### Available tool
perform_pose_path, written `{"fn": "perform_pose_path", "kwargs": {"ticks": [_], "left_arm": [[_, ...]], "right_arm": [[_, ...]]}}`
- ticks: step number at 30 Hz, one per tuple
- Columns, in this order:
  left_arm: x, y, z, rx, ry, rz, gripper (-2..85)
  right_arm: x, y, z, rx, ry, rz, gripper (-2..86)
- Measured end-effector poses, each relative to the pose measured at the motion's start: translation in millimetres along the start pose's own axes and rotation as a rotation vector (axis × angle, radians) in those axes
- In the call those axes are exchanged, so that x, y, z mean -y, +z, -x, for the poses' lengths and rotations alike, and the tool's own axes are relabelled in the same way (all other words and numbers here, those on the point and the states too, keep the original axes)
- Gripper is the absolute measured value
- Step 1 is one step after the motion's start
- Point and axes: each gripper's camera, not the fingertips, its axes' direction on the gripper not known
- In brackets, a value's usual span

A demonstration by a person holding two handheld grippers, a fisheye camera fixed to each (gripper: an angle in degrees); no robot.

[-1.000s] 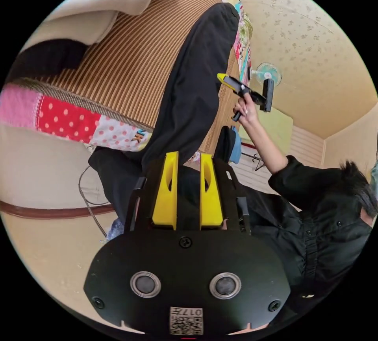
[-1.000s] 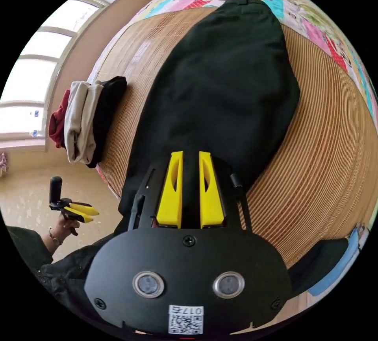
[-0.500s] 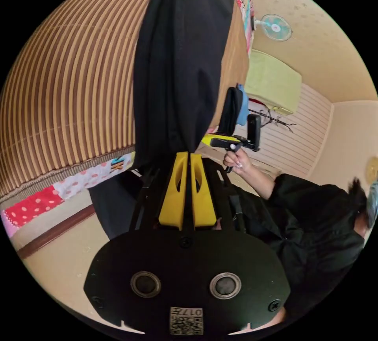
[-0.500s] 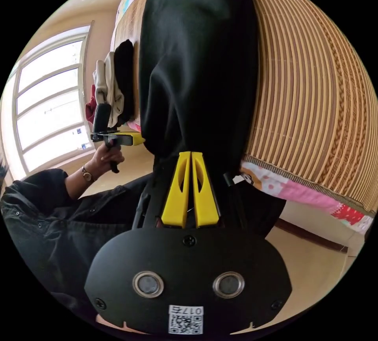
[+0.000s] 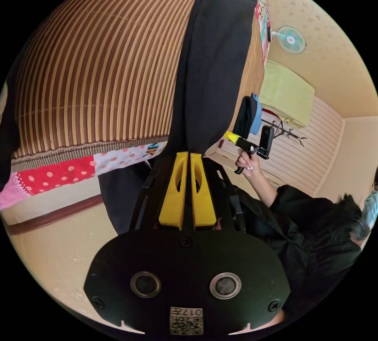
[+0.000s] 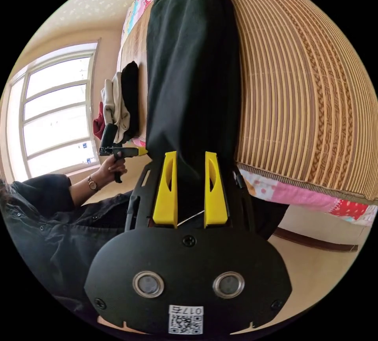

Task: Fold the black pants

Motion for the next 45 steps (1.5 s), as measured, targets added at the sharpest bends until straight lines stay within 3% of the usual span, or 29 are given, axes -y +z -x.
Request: {"fn": "perform_pose_path", "kwargs": {"ticks": [4, 11, 16, 21, 24, 27, 29, 31, 34, 38, 45], "left_arm": [[-1.4, -1.3, -3.3, -0.043, -0.030, 0.010, -0.9], [-4.3, -10.2, -21.3, -0.112, 0.053, 0.026, -0.9], [0.2, 2.0, -18.9, -0.050, -0.045, 0.005, -0.9], [4.5, 12.7, -22.4, -0.017, -0.078, -0.003, -0.9], [4.2, 14.5, -24.4, -0.035, -0.076, 0.003, -0.8], [1.4, 13.5, -35.2, -0.156, 0.037, 0.025, -0.8], [-5.6, 10.0, -44.7, -0.394, 0.165, 0.007, -0.8], [-9.5, 11.6, -45.3, -0.504, 0.194, -0.013, -0.8], [-10.5, 34.6, -32.9, -0.227, 0.033, 0.019, -0.9], [-11.8, 80.7, -9.4, 0.063, -0.144, 0.123, -0.9], [-12.4, 74.3, -59.8, 0.098, 0.034, -0.032, 1.4]], "right_arm": [[9.2, 5.5, -1.8, 0.032, 0.003, 0.076, 3.9], [-24.7, -58.7, 1.1, 0.264, -0.093, -0.045, 2.1], [-5.2, -43.5, -14.9, 0.041, 0.030, 0.010, 4.9], [19.3, -9.9, -9.1, -0.010, 0.018, 0.089, 4.3], [17.9, -15.3, -5.0, 0.082, -0.006, 0.108, 2.2], [-4.0, -53.1, 16.9, 0.199, -0.116, 0.036, 1.4], [-23.9, -83.9, 26.3, 0.321, -0.183, -0.056, 1.1], [-40.7, -103.0, 25.2, 0.281, -0.158, -0.117, 0.9], [-32.0, -70.4, 1.6, 0.092, 0.000, -0.046, 1.2], [-10.6, -35.2, -28.0, 0.079, 0.179, 0.008, 2.2], [5.9, -34.7, 14.5, -0.056, 0.015, 0.137, 6.9]]}}
